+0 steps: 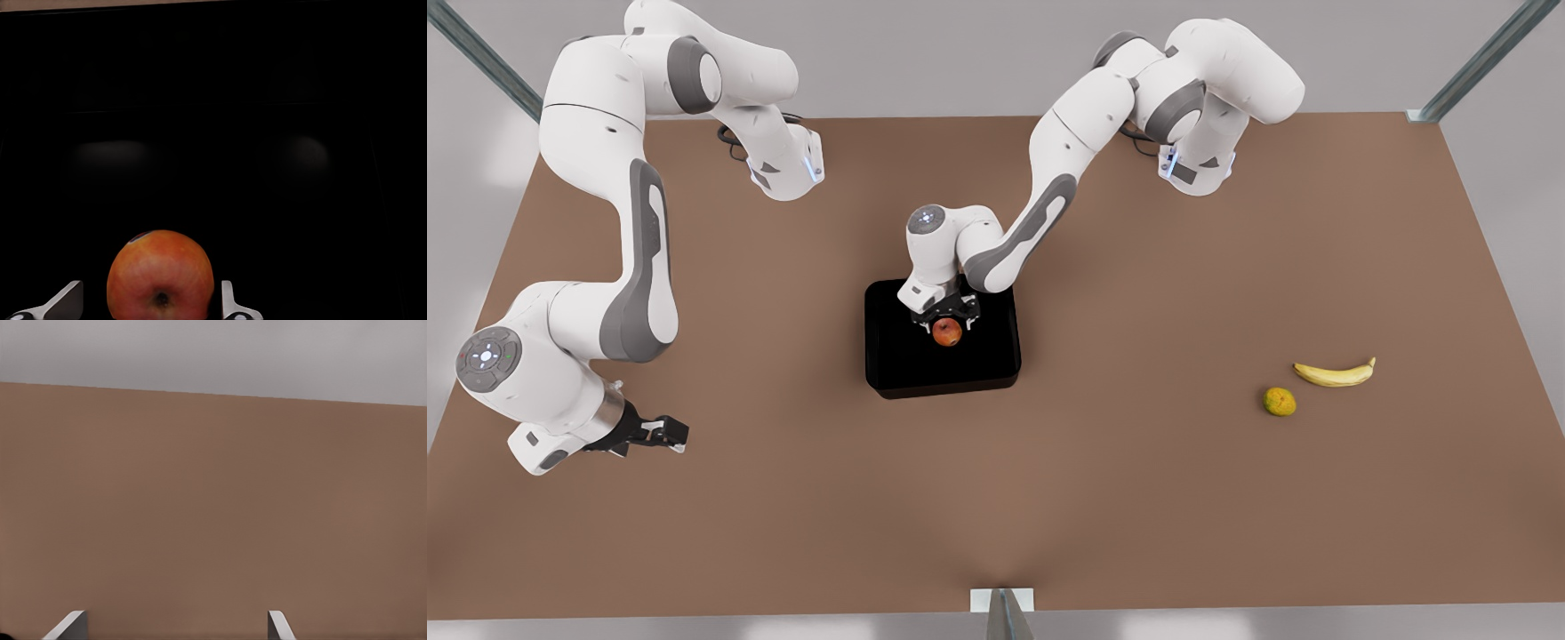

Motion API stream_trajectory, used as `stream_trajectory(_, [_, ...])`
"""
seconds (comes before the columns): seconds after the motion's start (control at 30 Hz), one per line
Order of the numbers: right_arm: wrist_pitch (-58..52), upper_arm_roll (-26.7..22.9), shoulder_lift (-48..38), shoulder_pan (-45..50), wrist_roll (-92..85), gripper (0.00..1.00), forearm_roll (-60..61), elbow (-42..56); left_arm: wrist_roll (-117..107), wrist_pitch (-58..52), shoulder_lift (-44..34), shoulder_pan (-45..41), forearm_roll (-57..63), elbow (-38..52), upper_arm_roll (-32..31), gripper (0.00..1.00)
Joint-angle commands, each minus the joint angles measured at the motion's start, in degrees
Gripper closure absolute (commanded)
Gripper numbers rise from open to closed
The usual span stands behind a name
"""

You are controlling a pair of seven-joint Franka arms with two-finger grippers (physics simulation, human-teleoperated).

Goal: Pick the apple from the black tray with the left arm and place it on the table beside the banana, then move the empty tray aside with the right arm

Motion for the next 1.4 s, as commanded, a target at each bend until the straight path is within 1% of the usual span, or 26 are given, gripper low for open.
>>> stream_trajectory(0.0, [0.0,0.0,0.0,0.0,-0.2,0.00,0.0,0.0,-7.5,2.1,0.1,0.0,0.5,-0.1,0.0,0.00])
stream_trajectory(0.27, [0.0,0.0,0.0,-0.1,-0.2,0.00,0.0,0.0,-7.5,3.1,0.5,0.2,0.6,-0.6,0.1,0.00])
stream_trajectory(0.3, [0.0,0.0,0.0,-0.1,-0.2,0.00,0.0,0.1,-7.7,3.0,0.5,0.2,0.6,-0.6,0.1,0.22])
stream_trajectory(0.33, [0.0,0.0,0.0,-0.1,-0.2,0.00,-0.1,0.1,-7.7,3.1,0.5,0.2,0.6,-0.6,0.1,0.35])
stream_trajectory(0.47, [0.0,0.0,0.0,-0.1,-0.3,0.00,-0.1,0.1,-7.6,1.5,-0.5,0.1,0.5,-0.6,0.1,0.35])
stream_trajectory(0.57, [0.0,0.1,-0.1,0.0,-0.1,0.00,-0.1,0.1,0.0,-13.1,-8.8,1.7,-1.4,-0.6,-0.3,0.31])
stream_trajectory(0.6, [-0.7,0.3,-0.3,0.5,0.1,0.00,-0.2,0.1,8.3,-17.5,-12.4,4.2,-5.3,-1.0,-0.2,0.30])
stream_trajectory(0.63, [-3.7,0.3,-2.0,2.9,2.4,0.00,0.0,0.1,18.0,-18.5,-19.4,8.8,-8.8,-6.5,-0.2,0.30])
stream_trajectory(0.67, [-8.1,0.2,-2.6,6.3,9.9,0.00,-0.2,0.3,28.3,-18.5,-25.1,14.3,-10.3,-12.7,-0.2,0.30])
stream_trajectory(0.7, [-10.3,0.2,-3.9,9.4,16.0,0.00,0.0,0.6,35.0,-18.5,-26.4,18.1,-11.2,-14.1,-0.2,0.30])
stream_trajectory(0.73, [-12.8,0.4,-3.9,13.6,24.5,0.00,0.0,3.3,41.1,-18.2,-26.2,21.8,-11.2,-14.8,-0.1,0.30])
stream_trajectory(0.8, [-13.4,0.3,-3.8,18.5,34.7,0.00,0.1,4.3,51.8,-17.1,-25.7,28.4,-11.3,-14.8,-0.1,0.30])
stream_trajectory(0.83, [-13.5,0.7,-3.8,21.3,36.9,0.00,-0.2,4.3,59.4,-16.1,-25.4,32.7,-11.3,-15.2,-0.1,0.30])
stream_trajectory(0.87, [-14.2,0.5,-3.8,22.3,38.3,0.00,0.0,4.2,67.6,-14.4,-25.4,37.4,-14.2,-15.5,-0.1,0.30])
stream_trajectory(0.9, [-16.3,0.7,-5.3,23.7,38.5,0.03,0.3,2.1,73.9,-12.2,-24.3,41.3,-15.9,-15.9,-0.1,0.30])
stream_trajectory(0.93, [-16.2,0.8,-7.0,23.8,38.7,0.05,0.8,-0.2,76.4,-10.3,-23.6,42.7,-15.9,-16.7,-0.1,0.30])
stream_trajectory(0.97, [-10.6,1.2,-14.6,25.3,39.1,0.03,0.8,-12.1,81.6,-7.5,-23.2,46.2,-16.0,-18.2,-0.1,0.30])
stream_trajectory(1.0, [-2.3,3.5,-22.9,25.8,43.3,0.00,0.6,-25.5,86.9,-5.8,-21.8,49.5,-16.2,-18.3,-0.1,0.30])
stream_trajectory(1.03, [-1.9,5.5,-25.8,25.8,45.9,0.00,0.3,-29.2,91.0,-3.9,-20.4,52.3,-16.2,-18.3,-0.1,0.30])
stream_trajectory(1.07, [-1.5,5.8,-27.4,25.8,46.5,0.01,0.6,-31.9,93.9,-2.7,-19.6,54.2,-16.7,-18.3,-0.1,0.30])
stream_trajectory(1.1, [7.0,7.6,-32.5,25.8,46.5,0.01,0.6,-41.4,98.1,-1.5,-18.9,56.2,-17.9,-18.4,-0.1,0.30])
stream_trajectory(1.13, [5.3,8.5,-32.4,25.8,46.9,0.02,0.6,-41.7,101.1,-0.6,-18.2,58.6,-18.0,-18.4,-0.2,0.30])
stream_trajectory(1.17, [4.2,10.5,-31.1,25.9,53.4,0.03,0.7,-41.2,102.3,-0.3,-17.7,59.8,-18.0,-18.4,-0.1,0.30])
stream_trajectory(1.23, [4.9,11.0,-29.6,25.6,53.4,0.02,0.7,-41.5,102.2,-0.3,-16.0,60.9,-18.0,-18.4,-0.1,0.30])
stream_trajectory(1.3, [11.6,10.6,-26.6,24.1,53.4,0.00,0.8,-42.5,102.2,-0.3,-15.1,62.2,-18.0,-18.4,-0.1,0.30])
stream_trajectory(1.37, [17.4,10.5,-26.5,20.4,49.1,0.00,0.8,-47.0,101.9,0.7,-14.0,62.3,-18.0,-18.4,-0.1,0.30])
